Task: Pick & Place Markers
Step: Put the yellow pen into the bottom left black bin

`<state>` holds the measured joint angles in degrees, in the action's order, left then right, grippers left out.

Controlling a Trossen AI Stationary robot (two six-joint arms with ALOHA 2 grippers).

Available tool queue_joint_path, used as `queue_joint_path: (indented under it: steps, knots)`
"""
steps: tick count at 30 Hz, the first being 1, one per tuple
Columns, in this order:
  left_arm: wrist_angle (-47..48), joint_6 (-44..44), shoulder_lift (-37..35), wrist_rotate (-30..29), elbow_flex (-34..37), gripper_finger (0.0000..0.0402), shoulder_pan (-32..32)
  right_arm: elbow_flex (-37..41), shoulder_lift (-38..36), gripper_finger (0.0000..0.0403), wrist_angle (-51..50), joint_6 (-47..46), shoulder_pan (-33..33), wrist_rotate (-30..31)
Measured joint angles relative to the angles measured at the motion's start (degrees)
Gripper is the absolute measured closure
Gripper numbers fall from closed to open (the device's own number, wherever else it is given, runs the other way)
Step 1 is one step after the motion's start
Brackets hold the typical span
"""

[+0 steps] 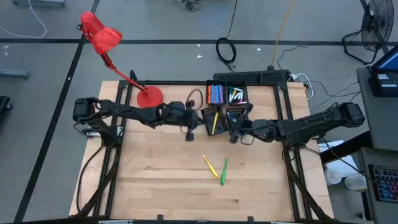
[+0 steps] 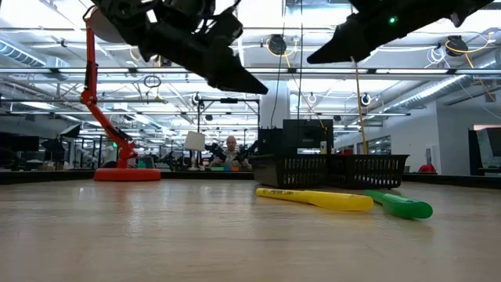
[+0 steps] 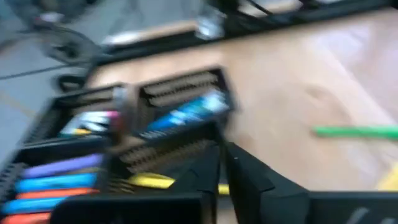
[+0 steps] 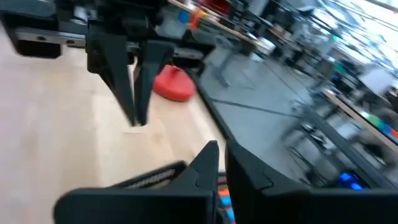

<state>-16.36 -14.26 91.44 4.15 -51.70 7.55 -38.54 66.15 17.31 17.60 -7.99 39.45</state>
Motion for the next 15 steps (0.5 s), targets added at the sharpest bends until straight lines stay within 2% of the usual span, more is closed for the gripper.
queue_joint_path:
  steps: [4, 7, 11, 13, 15]
  knots:
    - [9.00, 2.41, -0.06, 2.99, -1.69, 0.0310, -3.95, 0.00, 0.05, 0.0362, 1.77, 1.12, -2.02, -0.61]
    - [16.13, 3.55, 3.29, 4.43, -7.27, 0.0253, -8.37, 0.00, 0.02, 0.0349, 3.68, 2.41, -3.02, -0.64]
    - [32.59, -7.33, 10.87, 2.70, -20.01, 0.0199, -16.19, 0.00, -0.01, 0.0335, 6.42, 3.03, -4.46, -0.56]
    - [41.66, -13.34, 15.46, 1.56, -26.74, 0.0188, -19.35, 0.00, 0.00, 0.0331, 6.87, 3.05, -5.33, -0.66]
    - [46.35, -16.47, 19.97, 2.39, -31.94, 0.0185, -21.02, 0.00, 0.00, 0.0328, 6.88, 3.12, -6.33, -0.64]
